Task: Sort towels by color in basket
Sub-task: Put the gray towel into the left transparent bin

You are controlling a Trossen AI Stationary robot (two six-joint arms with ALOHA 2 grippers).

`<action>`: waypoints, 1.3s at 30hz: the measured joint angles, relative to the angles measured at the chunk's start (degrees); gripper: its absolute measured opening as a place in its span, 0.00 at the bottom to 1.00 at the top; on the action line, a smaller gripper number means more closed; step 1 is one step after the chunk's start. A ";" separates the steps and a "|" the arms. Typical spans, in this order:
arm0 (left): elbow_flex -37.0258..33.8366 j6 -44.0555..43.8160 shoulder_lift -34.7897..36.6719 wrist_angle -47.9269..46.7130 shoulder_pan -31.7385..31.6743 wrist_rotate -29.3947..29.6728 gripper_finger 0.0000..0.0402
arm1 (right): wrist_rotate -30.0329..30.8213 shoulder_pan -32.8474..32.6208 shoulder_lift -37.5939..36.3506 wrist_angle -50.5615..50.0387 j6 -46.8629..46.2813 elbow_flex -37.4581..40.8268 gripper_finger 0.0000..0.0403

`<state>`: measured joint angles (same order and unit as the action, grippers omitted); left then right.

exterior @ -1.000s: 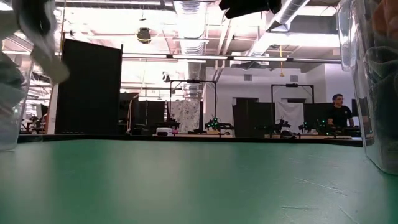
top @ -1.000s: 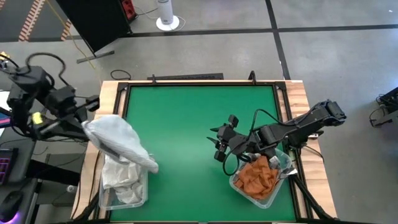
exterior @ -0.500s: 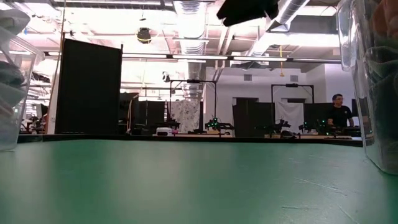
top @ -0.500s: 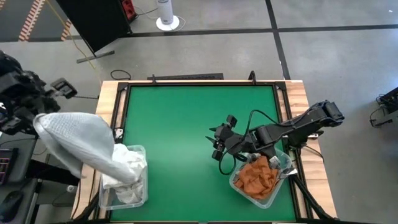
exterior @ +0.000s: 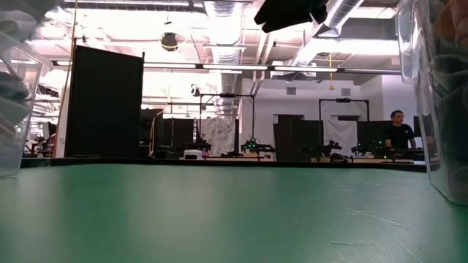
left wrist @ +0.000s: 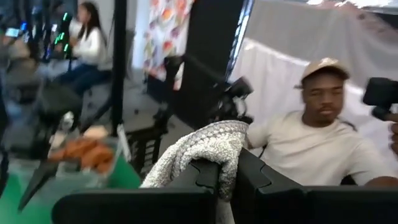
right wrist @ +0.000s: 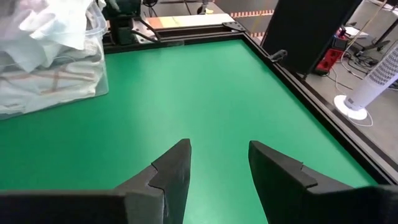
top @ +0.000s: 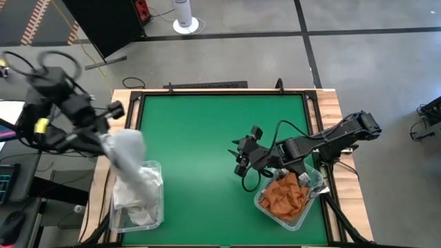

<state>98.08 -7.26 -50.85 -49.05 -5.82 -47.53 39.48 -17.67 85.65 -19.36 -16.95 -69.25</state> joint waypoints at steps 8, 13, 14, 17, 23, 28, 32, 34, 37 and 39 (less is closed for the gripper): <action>-9.13 -6.19 4.75 -7.30 0.02 3.20 0.03 | -0.02 -0.86 -0.02 -0.13 -0.14 -0.02 0.47; -14.35 -14.27 10.26 -19.00 0.02 9.93 0.02 | -0.02 -1.16 -0.02 -0.11 0.24 -0.02 0.47; -15.46 -16.32 11.27 -21.26 0.01 10.36 0.02 | -0.02 -1.06 -0.02 -0.13 0.19 -0.02 0.47; -18.30 -23.32 14.21 -27.13 0.01 11.02 0.02 | 0.00 -0.58 -0.02 -0.11 -0.48 -0.02 0.47; -25.49 -30.50 19.75 -30.14 0.02 14.60 0.02 | -0.02 -0.57 -0.02 -0.13 -1.08 -0.07 0.47; -32.48 -30.45 22.89 -29.77 0.02 14.51 0.01 | -0.01 -0.57 -0.04 -0.28 -1.50 -0.07 0.47; -35.19 -27.96 22.35 -24.00 0.02 12.99 0.01 | -0.02 -0.57 -0.04 -0.35 -1.74 -0.07 0.47; -35.23 -26.52 22.02 -20.11 0.02 12.00 0.01 | -0.02 -0.57 -0.04 -0.37 -2.12 -0.09 0.47; -35.21 -23.93 21.67 -14.52 0.02 10.26 0.01 | -0.02 -0.57 -0.04 -0.43 -2.12 -0.09 0.47; -35.21 -20.54 21.44 -10.70 0.03 9.99 0.01 | -0.02 -0.57 -0.04 -0.43 -2.12 -0.09 0.47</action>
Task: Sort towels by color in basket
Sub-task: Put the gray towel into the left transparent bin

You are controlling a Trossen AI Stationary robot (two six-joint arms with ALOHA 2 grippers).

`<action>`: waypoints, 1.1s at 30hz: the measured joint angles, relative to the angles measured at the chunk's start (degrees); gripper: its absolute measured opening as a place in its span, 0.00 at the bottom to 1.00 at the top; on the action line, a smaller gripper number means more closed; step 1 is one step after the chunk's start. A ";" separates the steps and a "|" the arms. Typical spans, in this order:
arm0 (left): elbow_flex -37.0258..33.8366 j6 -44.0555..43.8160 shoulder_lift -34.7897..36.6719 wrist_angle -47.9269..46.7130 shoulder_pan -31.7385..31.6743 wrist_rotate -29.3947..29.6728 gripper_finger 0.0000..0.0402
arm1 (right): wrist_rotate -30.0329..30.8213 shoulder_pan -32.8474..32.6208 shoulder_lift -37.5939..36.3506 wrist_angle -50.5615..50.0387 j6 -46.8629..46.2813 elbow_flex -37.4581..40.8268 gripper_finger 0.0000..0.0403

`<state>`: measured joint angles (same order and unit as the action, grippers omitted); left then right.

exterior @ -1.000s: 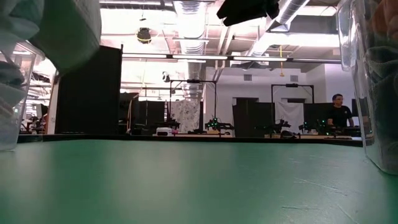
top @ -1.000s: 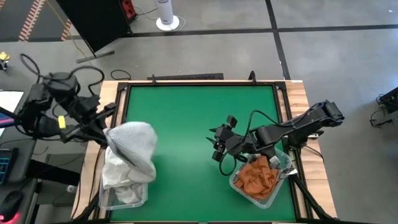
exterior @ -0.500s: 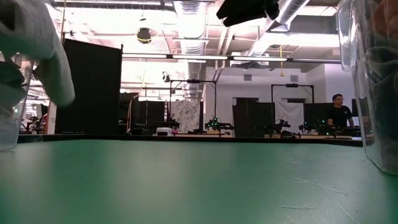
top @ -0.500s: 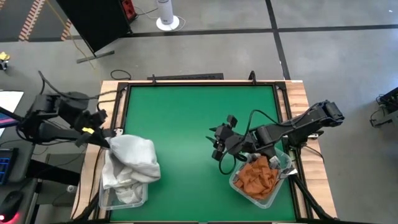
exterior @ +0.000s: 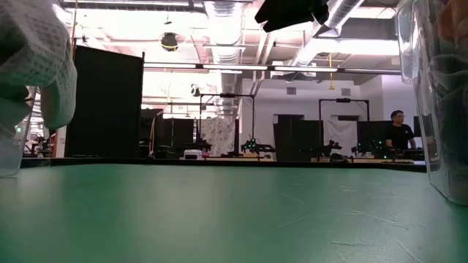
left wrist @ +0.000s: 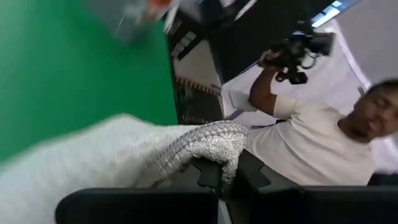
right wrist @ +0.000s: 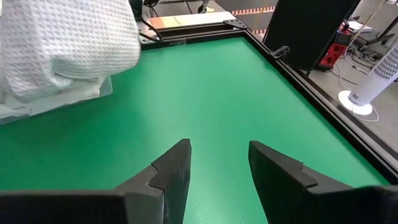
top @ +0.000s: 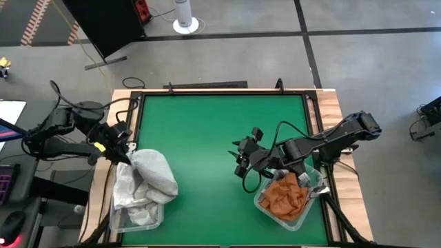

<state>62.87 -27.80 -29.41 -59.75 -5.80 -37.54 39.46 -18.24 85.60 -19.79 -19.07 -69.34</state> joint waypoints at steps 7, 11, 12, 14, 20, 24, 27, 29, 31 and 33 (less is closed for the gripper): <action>-0.88 17.48 -3.16 10.83 2.89 -7.88 0.01 | 0.01 0.02 0.00 -0.26 0.00 0.00 0.47; -3.47 19.20 -6.25 18.78 7.83 -14.00 0.01 | 0.02 0.02 0.00 -0.85 -0.01 0.00 0.47; -4.02 19.24 -7.07 20.42 9.41 -14.90 0.01 | 0.02 0.02 0.00 -0.85 -0.02 0.00 0.47; -4.66 20.00 -8.89 23.11 12.99 -16.19 0.01 | 0.02 0.04 0.00 -0.84 0.00 0.00 0.47; -5.07 19.70 -12.73 19.07 24.37 -7.24 0.01 | 0.00 0.04 0.00 -1.07 0.00 0.00 0.47; -5.07 13.50 -14.47 10.35 31.22 8.67 0.01 | 0.02 0.04 0.00 -1.18 0.00 0.00 0.47; -5.07 5.56 -16.01 3.76 35.32 17.51 0.01 | 0.02 0.04 0.00 -1.18 0.00 0.00 0.47; -5.07 0.00 -17.34 0.54 38.06 21.31 0.01 | 0.02 0.04 0.00 -1.18 0.00 0.00 0.47; -5.07 -5.40 -18.97 -0.68 41.14 23.46 0.01 | 0.01 0.04 -0.01 -1.19 -0.26 0.00 0.47; -5.07 -9.91 -20.99 -0.63 44.41 24.52 0.01 | 0.02 0.04 -0.02 -1.18 -0.44 0.00 0.47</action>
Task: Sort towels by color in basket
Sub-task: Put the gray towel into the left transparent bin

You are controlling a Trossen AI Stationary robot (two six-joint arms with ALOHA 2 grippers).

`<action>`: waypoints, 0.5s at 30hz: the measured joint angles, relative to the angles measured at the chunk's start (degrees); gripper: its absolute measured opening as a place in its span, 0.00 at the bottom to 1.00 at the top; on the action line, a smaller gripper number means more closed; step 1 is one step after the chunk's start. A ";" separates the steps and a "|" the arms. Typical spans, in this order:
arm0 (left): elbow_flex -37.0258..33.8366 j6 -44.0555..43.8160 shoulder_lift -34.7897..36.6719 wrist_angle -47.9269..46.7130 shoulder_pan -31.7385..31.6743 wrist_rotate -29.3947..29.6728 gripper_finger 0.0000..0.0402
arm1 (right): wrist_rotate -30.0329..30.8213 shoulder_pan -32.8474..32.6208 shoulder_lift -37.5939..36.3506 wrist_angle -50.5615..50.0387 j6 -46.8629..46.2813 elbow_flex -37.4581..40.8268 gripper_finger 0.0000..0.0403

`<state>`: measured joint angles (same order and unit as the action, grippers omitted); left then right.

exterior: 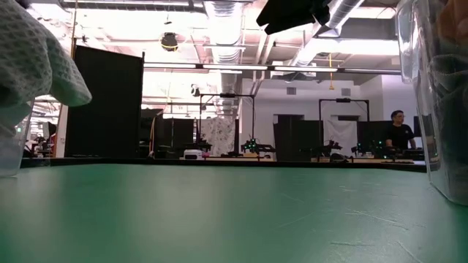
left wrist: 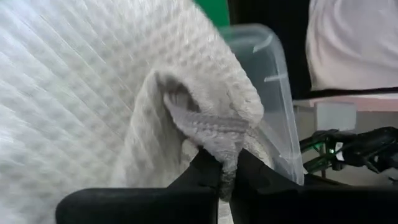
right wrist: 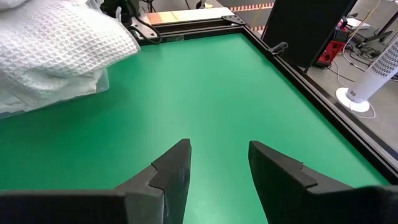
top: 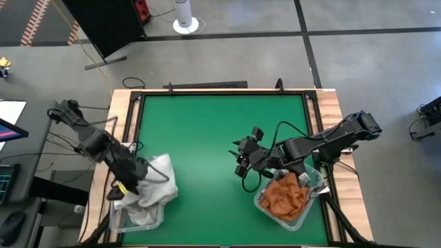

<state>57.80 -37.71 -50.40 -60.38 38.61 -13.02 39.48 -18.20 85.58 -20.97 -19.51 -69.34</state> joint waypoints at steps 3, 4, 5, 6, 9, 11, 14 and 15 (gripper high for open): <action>0.00 -6.42 -3.68 0.06 4.55 1.42 0.01 | 0.00 0.00 0.01 0.00 0.00 0.00 0.47; 0.00 -8.30 -4.98 -0.15 5.81 2.11 0.01 | 0.00 0.00 0.00 0.00 0.00 0.00 0.47; 0.00 -10.08 -6.35 -0.44 6.95 3.06 0.01 | 0.00 0.00 0.01 -0.02 0.00 0.00 0.47; 0.00 -11.68 -7.64 -0.61 7.96 4.45 0.01 | 0.00 0.00 0.00 -0.01 0.00 0.00 0.47; 0.02 -15.47 -12.43 -2.17 10.58 10.36 0.01 | 0.00 0.00 0.02 0.00 0.00 0.00 0.47; 0.02 -17.39 -16.06 -5.68 11.81 12.57 0.01 | 0.00 0.00 0.00 0.00 -0.17 0.00 0.47; -0.90 -19.69 -20.88 -10.44 12.83 12.45 0.01 | 0.00 -0.18 0.00 0.00 -0.29 0.00 0.47; -1.96 -20.03 -21.84 -10.32 12.98 11.82 0.01 | 0.00 -0.36 0.00 0.00 -0.54 0.00 0.47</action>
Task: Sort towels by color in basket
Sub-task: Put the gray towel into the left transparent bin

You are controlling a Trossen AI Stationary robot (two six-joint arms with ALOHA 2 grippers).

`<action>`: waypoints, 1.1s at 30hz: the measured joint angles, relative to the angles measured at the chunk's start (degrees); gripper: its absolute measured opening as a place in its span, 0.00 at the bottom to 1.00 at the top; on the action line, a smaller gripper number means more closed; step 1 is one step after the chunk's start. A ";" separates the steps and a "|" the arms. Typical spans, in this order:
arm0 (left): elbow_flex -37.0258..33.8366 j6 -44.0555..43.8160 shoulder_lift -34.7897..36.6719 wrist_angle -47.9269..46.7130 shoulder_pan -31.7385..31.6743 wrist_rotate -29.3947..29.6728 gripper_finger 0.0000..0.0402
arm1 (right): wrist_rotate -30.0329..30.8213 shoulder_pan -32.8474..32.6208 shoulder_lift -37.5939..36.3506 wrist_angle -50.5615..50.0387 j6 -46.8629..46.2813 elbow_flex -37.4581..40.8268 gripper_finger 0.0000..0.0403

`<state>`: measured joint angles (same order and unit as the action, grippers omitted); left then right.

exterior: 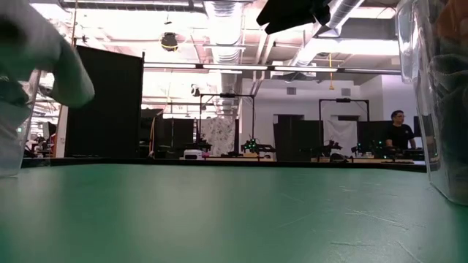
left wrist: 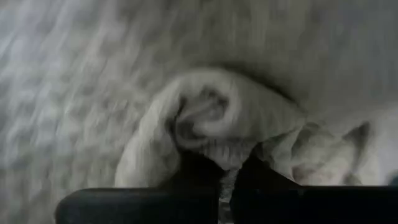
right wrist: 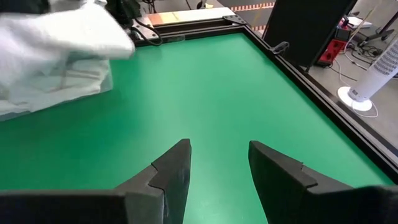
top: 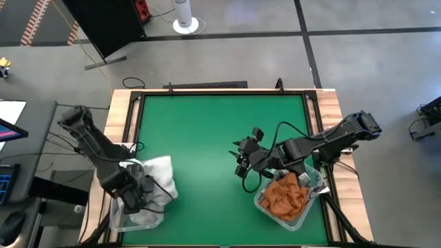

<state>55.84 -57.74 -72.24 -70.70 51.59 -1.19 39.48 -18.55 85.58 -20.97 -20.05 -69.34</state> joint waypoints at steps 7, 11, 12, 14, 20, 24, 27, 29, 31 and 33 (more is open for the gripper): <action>-9.61 -1.39 2.03 18.26 1.37 -3.06 0.01 | 0.00 -1.37 0.00 0.42 -1.18 0.00 0.47; -15.01 -4.76 5.91 24.33 2.71 -1.93 0.01 | 0.00 -1.96 0.00 0.46 -2.01 0.00 0.47; -16.42 -5.63 6.76 26.13 2.92 -1.59 0.01 | 0.00 -2.07 0.00 0.51 -2.01 0.00 0.47; -19.16 -7.07 8.01 29.62 3.17 -1.18 0.01 | 0.00 -2.00 0.00 0.77 -2.04 0.00 0.47; -25.32 -12.59 9.26 35.45 4.21 0.24 0.02 | 0.00 -1.98 0.00 1.80 -2.04 0.00 0.47; -25.07 -13.89 9.14 35.78 4.97 0.81 0.08 | 0.00 -1.98 0.00 1.89 -2.04 0.00 0.47; -23.37 -13.46 8.94 35.73 5.35 0.79 0.17 | 0.00 -1.98 0.00 1.87 -2.03 0.00 0.47; -21.83 -13.03 8.93 35.53 5.40 -0.25 0.25 | 0.00 -1.98 0.00 1.86 -2.01 0.00 0.47; -19.99 -12.12 8.87 34.91 5.39 -2.00 0.33 | 0.00 -1.98 0.00 1.85 -2.01 0.00 0.47; -17.57 -11.83 8.73 33.29 5.29 -3.63 0.41 | 0.00 -1.98 0.00 1.86 -2.03 0.00 0.47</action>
<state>38.27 -69.57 -63.52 -37.41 56.89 -4.82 39.49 -20.53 85.58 -19.11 -22.08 -69.34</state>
